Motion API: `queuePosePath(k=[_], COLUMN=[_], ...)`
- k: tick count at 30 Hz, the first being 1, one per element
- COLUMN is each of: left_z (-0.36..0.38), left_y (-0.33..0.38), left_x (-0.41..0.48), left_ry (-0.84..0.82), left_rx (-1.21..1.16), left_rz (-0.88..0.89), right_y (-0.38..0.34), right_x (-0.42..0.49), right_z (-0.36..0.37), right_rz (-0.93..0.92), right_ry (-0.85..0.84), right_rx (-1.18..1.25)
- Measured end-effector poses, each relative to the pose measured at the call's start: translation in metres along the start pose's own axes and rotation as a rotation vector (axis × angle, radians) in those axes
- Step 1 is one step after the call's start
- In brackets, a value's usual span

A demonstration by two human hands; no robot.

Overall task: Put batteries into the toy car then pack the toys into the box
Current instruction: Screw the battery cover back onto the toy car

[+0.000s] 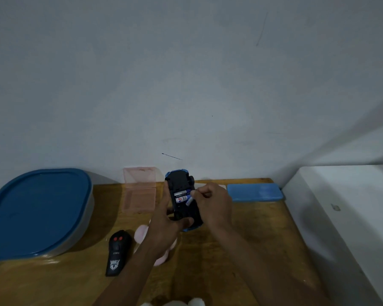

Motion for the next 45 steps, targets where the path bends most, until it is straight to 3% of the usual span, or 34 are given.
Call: queuePosePath(k=[8, 16, 19, 29, 45], left_z=[-0.009, -0.013, -0.012, -0.006, 0.016], left_y=[-0.006, -0.008, -0.007, -0.013, 0.017], left_x=[0.0, -0.005, -0.009, -0.009, -0.042], left_ry=[-0.008, -0.076, -0.126, -0.181, -0.21], left_rx=[0.036, 0.065, 0.051, 0.013, -0.116], left_rz=[-0.04, -0.043, -0.042, -0.068, -0.081], right_y=[0.002, 0.021, 0.025, 0.024, 0.033], right_x=[-0.014, 0.001, 0.008, 0.011, -0.024], right_z=[0.016, 0.015, 0.013, 0.008, -0.03], right_rz=[-0.058, 0.427, 0.514, 0.355, 0.279], right_ry=[-0.028, -0.285, -0.36, -0.318, -0.335], right_rx=[-0.117, 0.23, 0.227, 0.028, 0.12])
Point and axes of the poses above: each hand's wrist, its own x-axis towards the middle knuckle, its own z-axis out of the palm, y = z × x, the point moved 5 cm from there along x, towards the middle knuckle, and after that the axes turned 9 degrees about z, right-handed, at the moved point
